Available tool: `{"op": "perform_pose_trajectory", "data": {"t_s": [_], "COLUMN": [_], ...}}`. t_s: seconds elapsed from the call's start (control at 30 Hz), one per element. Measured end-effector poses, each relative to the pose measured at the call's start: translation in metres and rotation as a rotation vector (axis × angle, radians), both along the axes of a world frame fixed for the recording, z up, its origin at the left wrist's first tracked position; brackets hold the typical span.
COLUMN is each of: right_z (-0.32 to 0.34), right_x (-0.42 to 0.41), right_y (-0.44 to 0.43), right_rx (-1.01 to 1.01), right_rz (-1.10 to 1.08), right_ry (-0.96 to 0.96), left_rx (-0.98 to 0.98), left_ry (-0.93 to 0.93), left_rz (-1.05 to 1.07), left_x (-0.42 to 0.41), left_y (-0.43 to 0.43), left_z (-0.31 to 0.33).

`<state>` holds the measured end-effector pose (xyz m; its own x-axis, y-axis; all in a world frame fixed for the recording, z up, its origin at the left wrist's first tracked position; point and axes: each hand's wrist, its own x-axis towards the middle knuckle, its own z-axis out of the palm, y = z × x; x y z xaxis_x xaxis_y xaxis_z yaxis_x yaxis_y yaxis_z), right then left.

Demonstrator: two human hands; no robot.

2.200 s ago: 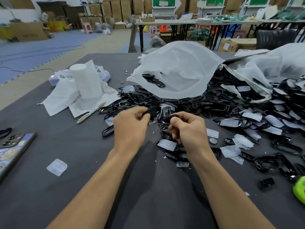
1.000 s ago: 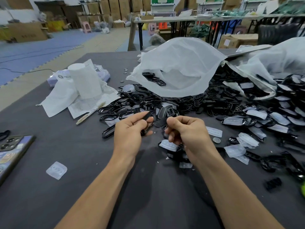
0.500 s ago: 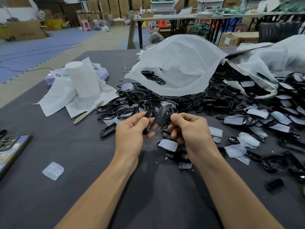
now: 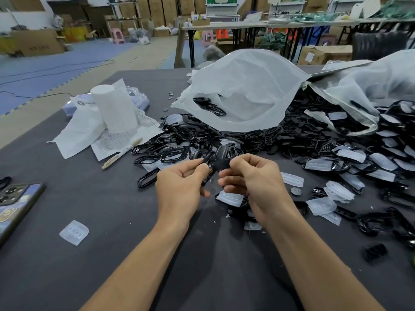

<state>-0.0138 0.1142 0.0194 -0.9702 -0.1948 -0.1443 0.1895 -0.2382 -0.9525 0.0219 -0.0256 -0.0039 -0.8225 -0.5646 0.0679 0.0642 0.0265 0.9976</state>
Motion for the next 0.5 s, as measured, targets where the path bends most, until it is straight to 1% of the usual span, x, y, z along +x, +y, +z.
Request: {"op": "perform_pose_trajectory", "data": {"t_s": [0.1, 0.23, 0.3, 0.4, 0.5], "right_z": [-0.0010, -0.0025, -0.0031, -0.0040, -0.0041], "right_x": [0.0008, 0.0000, -0.0006, -0.0007, 0.0001], "right_y": [-0.0014, -0.0008, -0.0008, -0.0011, -0.0025], "right_rx": [0.001, -0.003, -0.002, 0.026, 0.050], "right_rz": [-0.014, -0.085, -0.091, -0.049, 0.039], "right_ry": [0.032, 0.074, 0.090, 0.123, 0.142], "left_rx": [0.058, 0.209, 0.240, 0.259, 0.245], "left_ry": [-0.003, 0.009, 0.006, 0.029, 0.061], "left_rz": [-0.045, -0.163, -0.169, -0.147, -0.237], "left_x": [0.0014, 0.0027, 0.0021, 0.0005, 0.0024], "left_y": [0.0025, 0.0034, 0.0022, 0.0012, -0.0002], "left_z": [0.0035, 0.0083, 0.0082, 0.0075, 0.0076]}}
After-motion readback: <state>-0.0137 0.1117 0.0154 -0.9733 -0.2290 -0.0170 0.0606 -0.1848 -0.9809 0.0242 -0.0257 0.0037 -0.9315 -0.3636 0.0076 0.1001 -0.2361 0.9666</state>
